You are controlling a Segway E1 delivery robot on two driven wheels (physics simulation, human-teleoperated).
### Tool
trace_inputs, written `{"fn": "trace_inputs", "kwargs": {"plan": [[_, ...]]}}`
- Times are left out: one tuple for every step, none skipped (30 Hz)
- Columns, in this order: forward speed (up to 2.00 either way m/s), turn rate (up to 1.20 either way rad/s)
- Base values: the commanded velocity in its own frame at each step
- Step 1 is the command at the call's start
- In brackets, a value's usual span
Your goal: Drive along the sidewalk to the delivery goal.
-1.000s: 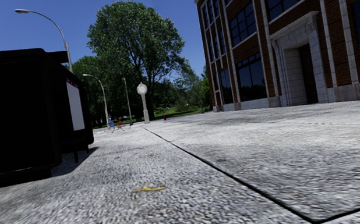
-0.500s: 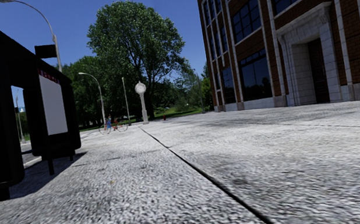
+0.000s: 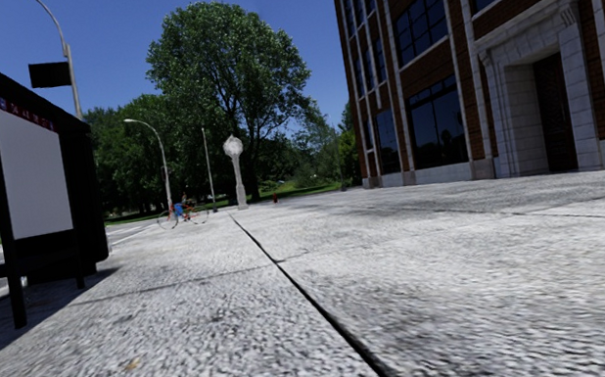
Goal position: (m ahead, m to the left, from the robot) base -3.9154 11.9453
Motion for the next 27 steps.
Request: {"fn": "trace_inputs", "kwargs": {"plan": [[2.00, 0.00], [2.00, 0.00], [2.00, 0.00], [2.00, 0.00], [2.00, 0.00], [2.00, 0.00], [2.00, 0.00], [2.00, 0.00], [2.00, 0.00], [2.00, 0.00], [2.00, 0.00], [2.00, 0.00], [2.00, 0.00], [2.00, 0.00], [2.00, 0.00], [2.00, 0.00], [2.00, 0.00], [2.00, 0.00], [2.00, 0.00], [2.00, 0.00], [2.00, 0.00], [2.00, 0.00], [2.00, 0.00], [2.00, 0.00], [2.00, 0.00], [2.00, 0.00], [2.00, 0.00]]}}
